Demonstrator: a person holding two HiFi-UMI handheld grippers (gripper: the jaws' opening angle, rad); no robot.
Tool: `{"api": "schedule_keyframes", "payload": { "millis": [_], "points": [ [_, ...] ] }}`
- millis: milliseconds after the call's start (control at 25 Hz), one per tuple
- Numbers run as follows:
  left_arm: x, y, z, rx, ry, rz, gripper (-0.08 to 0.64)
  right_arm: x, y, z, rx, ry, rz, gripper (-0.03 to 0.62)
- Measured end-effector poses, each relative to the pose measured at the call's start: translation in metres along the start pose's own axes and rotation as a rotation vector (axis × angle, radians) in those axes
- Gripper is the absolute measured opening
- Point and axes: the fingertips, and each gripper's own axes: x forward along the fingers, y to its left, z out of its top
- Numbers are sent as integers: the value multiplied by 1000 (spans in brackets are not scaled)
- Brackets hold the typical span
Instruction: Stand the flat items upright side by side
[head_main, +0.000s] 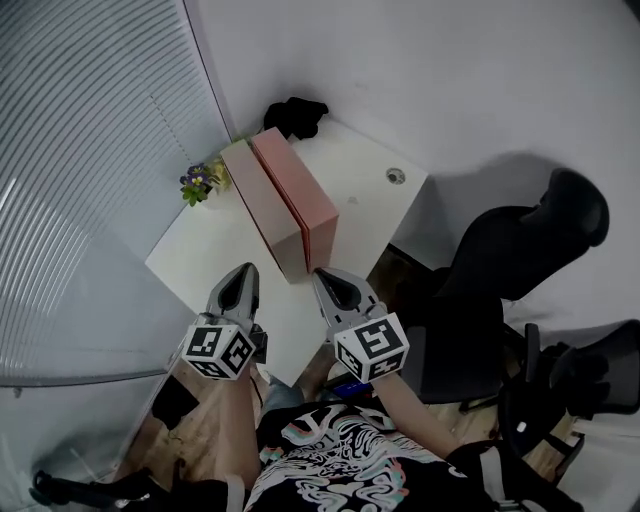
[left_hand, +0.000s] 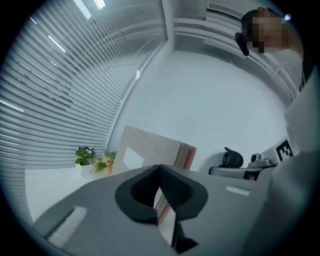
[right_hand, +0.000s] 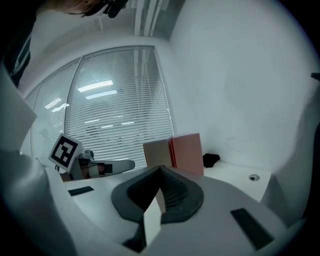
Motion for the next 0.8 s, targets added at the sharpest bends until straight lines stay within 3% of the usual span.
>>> {"api": "schedule_keyframes", "payload": {
  "millis": [240, 440, 800],
  "points": [
    [-6, -28, 0, 55, -5, 39, 2, -18, -18, 4, 114, -52, 12, 2],
    [-6, -41, 0, 26, 2, 55, 2, -31, -29, 11, 60, -51, -12, 1],
    [-4, -52, -4, 39, 16, 57, 2, -46, -31, 6, 55, -43, -19, 1]
  ]
}}
